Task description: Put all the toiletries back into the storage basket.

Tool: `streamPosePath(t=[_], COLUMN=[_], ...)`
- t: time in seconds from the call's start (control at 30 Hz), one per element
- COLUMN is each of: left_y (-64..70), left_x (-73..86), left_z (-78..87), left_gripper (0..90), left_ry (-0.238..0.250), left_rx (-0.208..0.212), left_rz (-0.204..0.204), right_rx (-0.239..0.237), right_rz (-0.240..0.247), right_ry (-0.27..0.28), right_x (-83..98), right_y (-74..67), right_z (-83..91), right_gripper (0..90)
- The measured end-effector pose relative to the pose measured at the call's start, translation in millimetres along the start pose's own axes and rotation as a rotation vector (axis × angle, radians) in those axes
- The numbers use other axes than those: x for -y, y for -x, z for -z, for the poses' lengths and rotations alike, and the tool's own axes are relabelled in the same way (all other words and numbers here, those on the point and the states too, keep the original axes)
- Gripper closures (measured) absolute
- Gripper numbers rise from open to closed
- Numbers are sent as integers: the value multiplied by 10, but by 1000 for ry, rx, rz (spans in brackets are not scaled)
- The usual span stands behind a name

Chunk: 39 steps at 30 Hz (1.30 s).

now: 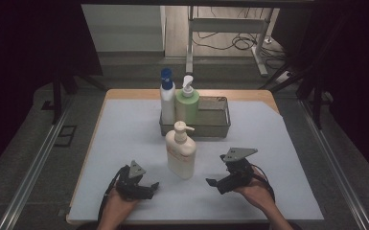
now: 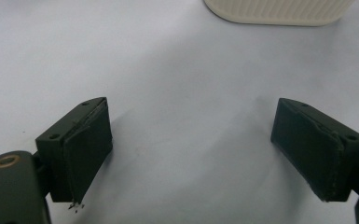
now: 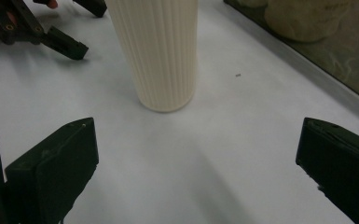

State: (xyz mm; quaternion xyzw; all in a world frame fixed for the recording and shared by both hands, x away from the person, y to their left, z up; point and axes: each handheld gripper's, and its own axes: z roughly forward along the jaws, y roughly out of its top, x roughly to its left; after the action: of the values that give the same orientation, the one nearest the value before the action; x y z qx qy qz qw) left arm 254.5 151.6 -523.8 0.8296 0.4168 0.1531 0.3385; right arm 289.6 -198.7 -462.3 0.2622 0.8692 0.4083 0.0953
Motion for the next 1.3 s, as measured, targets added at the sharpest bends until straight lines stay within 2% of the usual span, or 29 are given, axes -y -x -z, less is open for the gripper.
streamPosePath(t=[0.4, 0.63, 0.73, 0.93, 1.23, 1.3], left_y=[1, -3, -3, 1, -3, -2], left_x=[2, 2, 2, 3, 2, 3], left_z=[-1, 3, 2, -1, 2, 2], left_gripper=[121, 121, 121, 121, 121, 121], left_ry=[0, -5, -4, 1, -4, -4], left_rx=[-1, -1, -1, -1, -1, -2], left_rz=[0, -7, -6, 0, -6, -6], right_rx=[6, 11, 6, 8, -6, -5], right_rz=[33, 38, 20, 0, 2, 2], right_ry=[3, 26, 15, 28, 51, 58], right_x=[-252, -405, -459, -552, -695, -723], right_y=[-79, -126, -143, -183, -236, -246], right_z=[-93, -159, -195, -246, -290, -299], right_gripper=[0, 0, 0, 22, 37, 80])
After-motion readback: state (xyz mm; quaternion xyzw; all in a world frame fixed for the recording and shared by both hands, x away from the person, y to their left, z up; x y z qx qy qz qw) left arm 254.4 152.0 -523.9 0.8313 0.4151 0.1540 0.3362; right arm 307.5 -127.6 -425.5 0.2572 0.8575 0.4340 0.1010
